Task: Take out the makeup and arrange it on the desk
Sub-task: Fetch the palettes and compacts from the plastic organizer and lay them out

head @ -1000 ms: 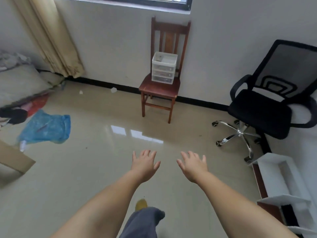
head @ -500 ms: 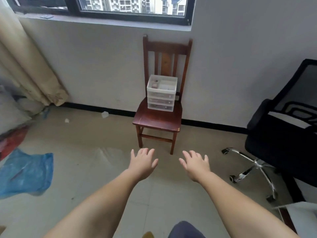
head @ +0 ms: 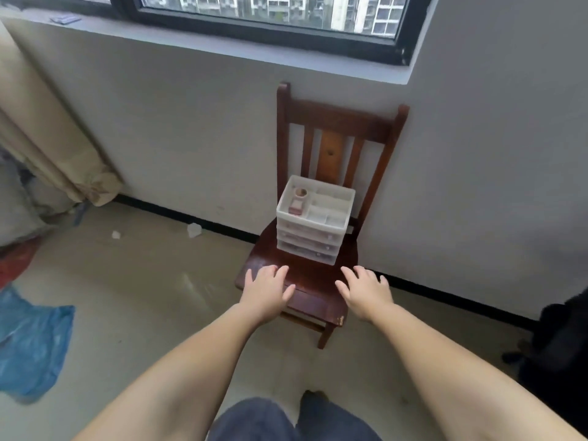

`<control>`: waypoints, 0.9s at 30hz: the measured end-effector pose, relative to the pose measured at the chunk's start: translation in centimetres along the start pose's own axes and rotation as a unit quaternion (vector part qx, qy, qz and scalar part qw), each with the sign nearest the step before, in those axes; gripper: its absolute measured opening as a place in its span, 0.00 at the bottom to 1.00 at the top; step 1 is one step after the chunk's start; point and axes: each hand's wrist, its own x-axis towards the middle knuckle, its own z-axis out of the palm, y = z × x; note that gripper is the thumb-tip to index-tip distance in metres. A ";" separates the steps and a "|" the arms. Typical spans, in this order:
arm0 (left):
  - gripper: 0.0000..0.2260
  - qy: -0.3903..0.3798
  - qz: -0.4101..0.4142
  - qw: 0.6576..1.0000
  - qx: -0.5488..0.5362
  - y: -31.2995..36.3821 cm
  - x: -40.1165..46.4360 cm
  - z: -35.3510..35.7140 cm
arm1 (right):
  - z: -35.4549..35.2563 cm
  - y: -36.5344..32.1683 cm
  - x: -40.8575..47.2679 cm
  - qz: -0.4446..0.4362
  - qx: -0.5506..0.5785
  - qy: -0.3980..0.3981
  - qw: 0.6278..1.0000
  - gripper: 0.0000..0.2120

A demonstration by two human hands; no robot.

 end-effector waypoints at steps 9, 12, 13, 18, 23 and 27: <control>0.25 -0.028 0.008 0.999 -0.028 -1.9 16.3 -3.5 | -5.6 -0.4 17.3 -0.057 0.015 -0.006 0.998 0.22; 0.24 -0.037 0.029 0.999 -0.028 -3.1 22.1 -4.4 | -6.8 -1.5 23.1 -0.074 0.019 0.000 0.997 0.21; 0.23 -0.043 0.039 0.998 -0.023 -3.4 23.9 -4.7 | -7.2 -2.0 24.9 -0.077 0.025 -0.003 0.997 0.22; 0.18 -0.053 0.096 0.991 0.081 -4.8 31.6 -4.2 | -7.8 -4.0 33.9 -0.091 0.074 -0.013 0.993 0.19; 0.19 -0.080 0.156 0.978 0.114 -6.0 35.5 -2.5 | -6.5 -4.8 39.5 -0.131 0.067 -0.050 0.988 0.12; 0.19 -0.077 0.214 0.966 0.126 -6.9 36.6 -1.6 | -4.7 -4.9 41.2 -0.149 0.056 -0.079 0.984 0.08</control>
